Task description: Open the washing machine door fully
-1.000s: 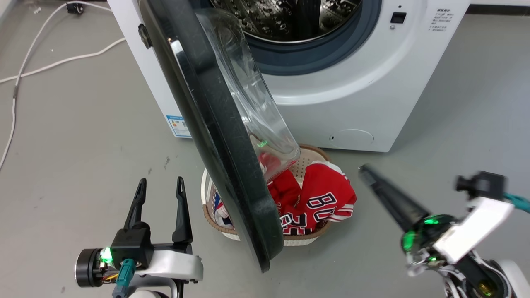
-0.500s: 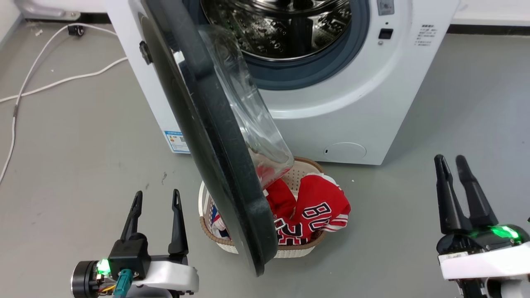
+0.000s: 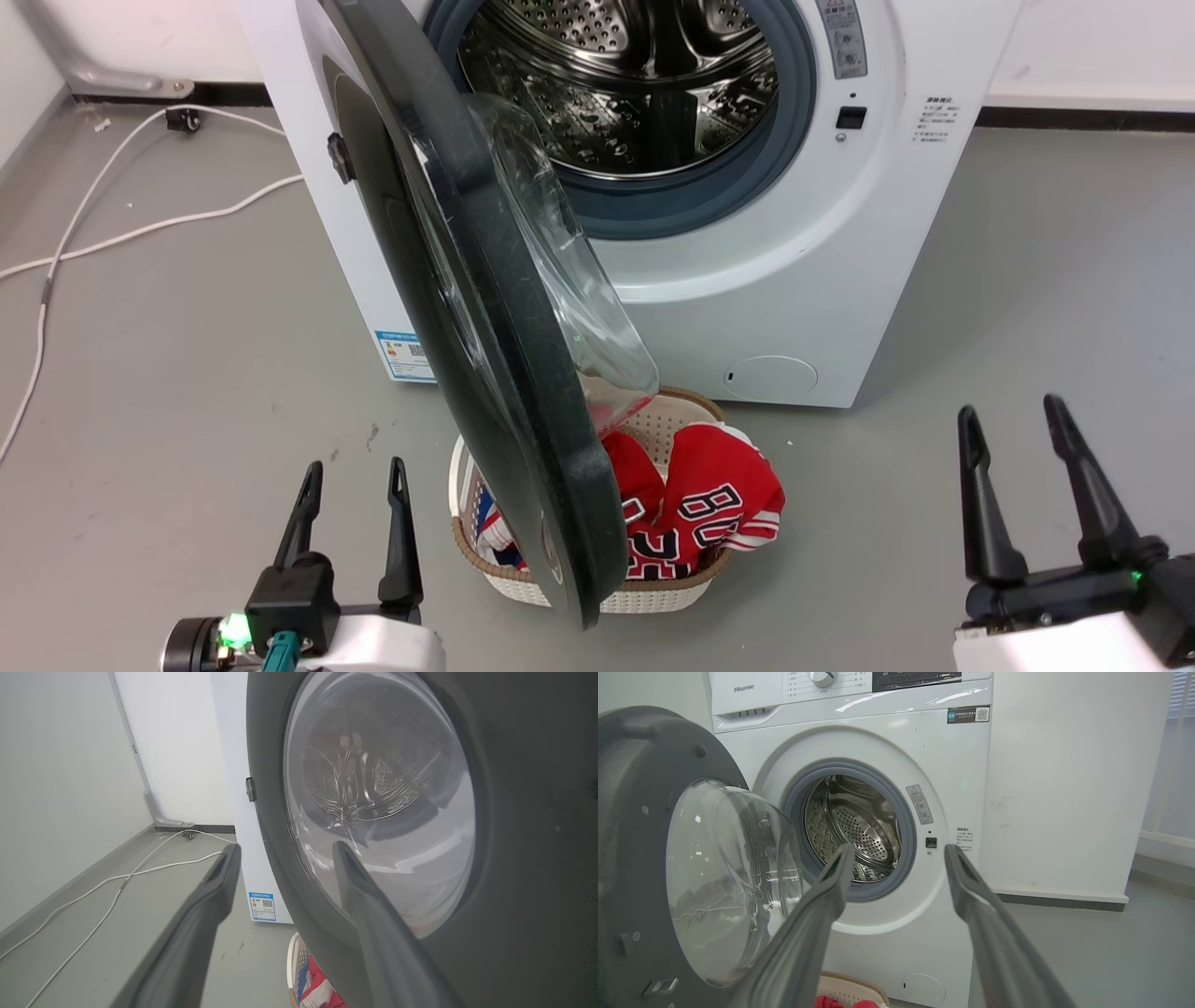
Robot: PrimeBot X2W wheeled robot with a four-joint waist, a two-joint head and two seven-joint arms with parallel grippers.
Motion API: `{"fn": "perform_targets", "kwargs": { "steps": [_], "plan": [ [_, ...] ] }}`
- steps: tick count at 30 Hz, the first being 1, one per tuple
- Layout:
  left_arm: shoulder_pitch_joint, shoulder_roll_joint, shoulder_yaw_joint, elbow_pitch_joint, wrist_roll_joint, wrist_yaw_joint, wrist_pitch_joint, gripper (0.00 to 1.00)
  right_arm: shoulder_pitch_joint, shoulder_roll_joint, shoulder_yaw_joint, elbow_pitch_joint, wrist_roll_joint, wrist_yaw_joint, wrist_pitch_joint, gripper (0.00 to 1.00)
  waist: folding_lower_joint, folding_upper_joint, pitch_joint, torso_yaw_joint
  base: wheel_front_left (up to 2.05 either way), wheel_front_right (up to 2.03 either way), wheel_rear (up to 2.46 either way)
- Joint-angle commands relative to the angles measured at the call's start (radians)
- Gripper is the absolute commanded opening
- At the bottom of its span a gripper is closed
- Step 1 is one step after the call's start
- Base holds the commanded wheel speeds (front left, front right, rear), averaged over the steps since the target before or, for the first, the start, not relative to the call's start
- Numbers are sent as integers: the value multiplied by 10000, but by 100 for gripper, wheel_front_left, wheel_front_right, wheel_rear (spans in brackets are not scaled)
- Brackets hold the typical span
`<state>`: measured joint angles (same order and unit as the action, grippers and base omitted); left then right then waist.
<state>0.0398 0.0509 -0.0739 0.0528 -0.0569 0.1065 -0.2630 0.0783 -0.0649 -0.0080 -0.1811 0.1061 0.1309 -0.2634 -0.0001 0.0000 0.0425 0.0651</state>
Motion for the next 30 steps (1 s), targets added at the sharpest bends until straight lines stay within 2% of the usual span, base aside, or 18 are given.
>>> {"fn": "perform_targets", "kwargs": {
  "steps": [1,4,14,28,29,30],
  "plan": [
    [187,-8,34,15,51,-25,-27,100,248,79,-10,56,-198,-2,-15,100,1,0,-95,-3,0,0,0],
    [254,-8,55,17,64,-45,-27,100,577,146,-105,178,-377,-2,-16,100,1,0,-225,-1,0,0,0],
    [518,-8,109,-55,26,-34,-27,100,1247,162,-208,618,248,-2,-17,100,1,0,-425,-64,0,0,0],
    [494,-8,131,-176,27,57,-27,100,1252,164,-204,877,367,-2,-18,100,1,0,-436,-82,0,0,0],
    [484,-8,168,-278,65,134,-27,0,1240,164,-187,910,399,-2,-18,100,1,0,-437,-78,0,0,0],
    [484,-8,168,-278,65,134,-27,0,1240,164,-187,910,399,-2,-18,100,1,0,-437,-78,0,0,0]
  ]
}}
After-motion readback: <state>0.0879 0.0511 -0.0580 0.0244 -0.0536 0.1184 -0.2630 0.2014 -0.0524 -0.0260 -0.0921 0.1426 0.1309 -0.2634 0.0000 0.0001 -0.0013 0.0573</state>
